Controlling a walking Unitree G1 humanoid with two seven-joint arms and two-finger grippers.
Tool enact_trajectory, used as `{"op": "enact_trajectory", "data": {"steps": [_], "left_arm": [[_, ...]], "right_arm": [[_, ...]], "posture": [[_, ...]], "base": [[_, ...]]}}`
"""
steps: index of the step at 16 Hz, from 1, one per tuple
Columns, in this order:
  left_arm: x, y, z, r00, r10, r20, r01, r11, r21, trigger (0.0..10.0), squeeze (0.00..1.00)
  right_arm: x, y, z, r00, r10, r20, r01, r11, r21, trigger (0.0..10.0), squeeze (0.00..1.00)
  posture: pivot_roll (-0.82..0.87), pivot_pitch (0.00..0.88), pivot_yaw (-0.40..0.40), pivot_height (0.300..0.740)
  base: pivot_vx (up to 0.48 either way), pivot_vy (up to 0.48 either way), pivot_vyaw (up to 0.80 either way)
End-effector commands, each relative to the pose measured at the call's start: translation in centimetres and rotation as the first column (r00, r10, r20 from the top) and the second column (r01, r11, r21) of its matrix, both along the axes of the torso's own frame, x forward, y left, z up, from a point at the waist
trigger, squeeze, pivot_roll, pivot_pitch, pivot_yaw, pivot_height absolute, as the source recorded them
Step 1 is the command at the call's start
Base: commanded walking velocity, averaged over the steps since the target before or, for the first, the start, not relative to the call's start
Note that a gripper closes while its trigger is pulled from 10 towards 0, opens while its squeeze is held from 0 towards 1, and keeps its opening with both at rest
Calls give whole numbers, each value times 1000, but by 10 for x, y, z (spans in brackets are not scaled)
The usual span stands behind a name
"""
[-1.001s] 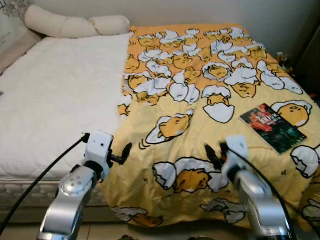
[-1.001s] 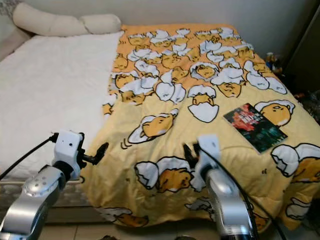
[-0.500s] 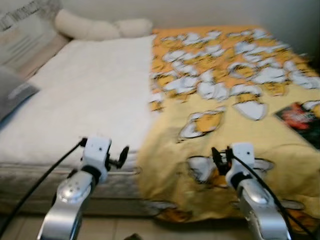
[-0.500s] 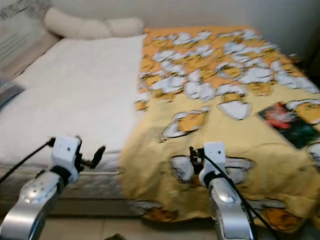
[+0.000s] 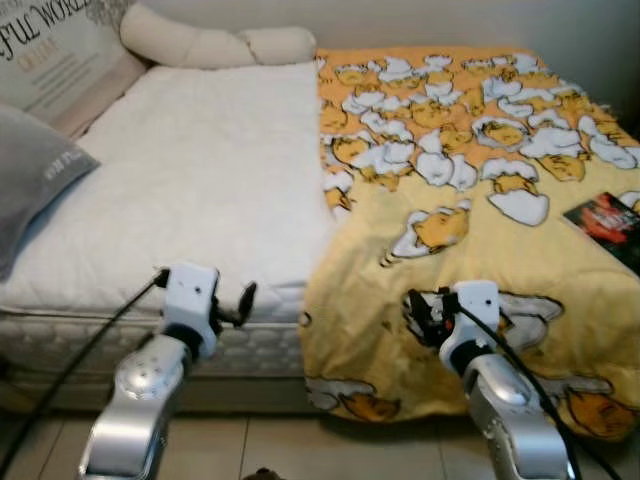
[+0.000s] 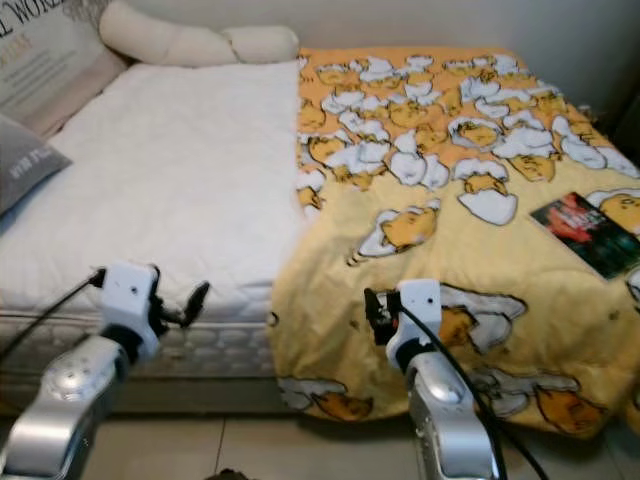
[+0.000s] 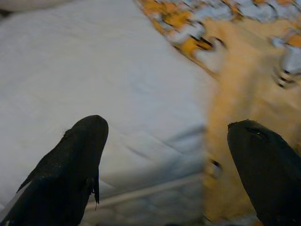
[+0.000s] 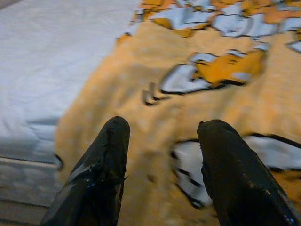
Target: Clean up the room
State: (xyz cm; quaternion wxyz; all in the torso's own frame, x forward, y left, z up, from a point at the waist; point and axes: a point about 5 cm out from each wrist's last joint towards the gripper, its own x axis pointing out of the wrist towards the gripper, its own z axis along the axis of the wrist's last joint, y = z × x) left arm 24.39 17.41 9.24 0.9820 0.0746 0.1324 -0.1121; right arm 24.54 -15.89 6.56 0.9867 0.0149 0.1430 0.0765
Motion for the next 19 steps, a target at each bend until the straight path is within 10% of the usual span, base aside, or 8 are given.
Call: {"op": "enact_trajectory", "data": {"steps": [1, 19], "left_arm": [[2, 2, 5, 1000, 2, 23, -2, 1000, 18, 10000, 0], [12, 16, 10, 997, 37, 64, -35, 999, -30, 10000, 0]], "right_arm": [[1, 2, 5, 1000, 11, 17, -10, 1000, -13, 10000, 0], [10, 7, 16, 992, 115, 58, -111, 992, -64, 10000, 0]], "posture": [[-104, 2, 31, 740], [-124, 19, 36, 740]], "base": [[0, 0, 0], [131, 0, -118]]}}
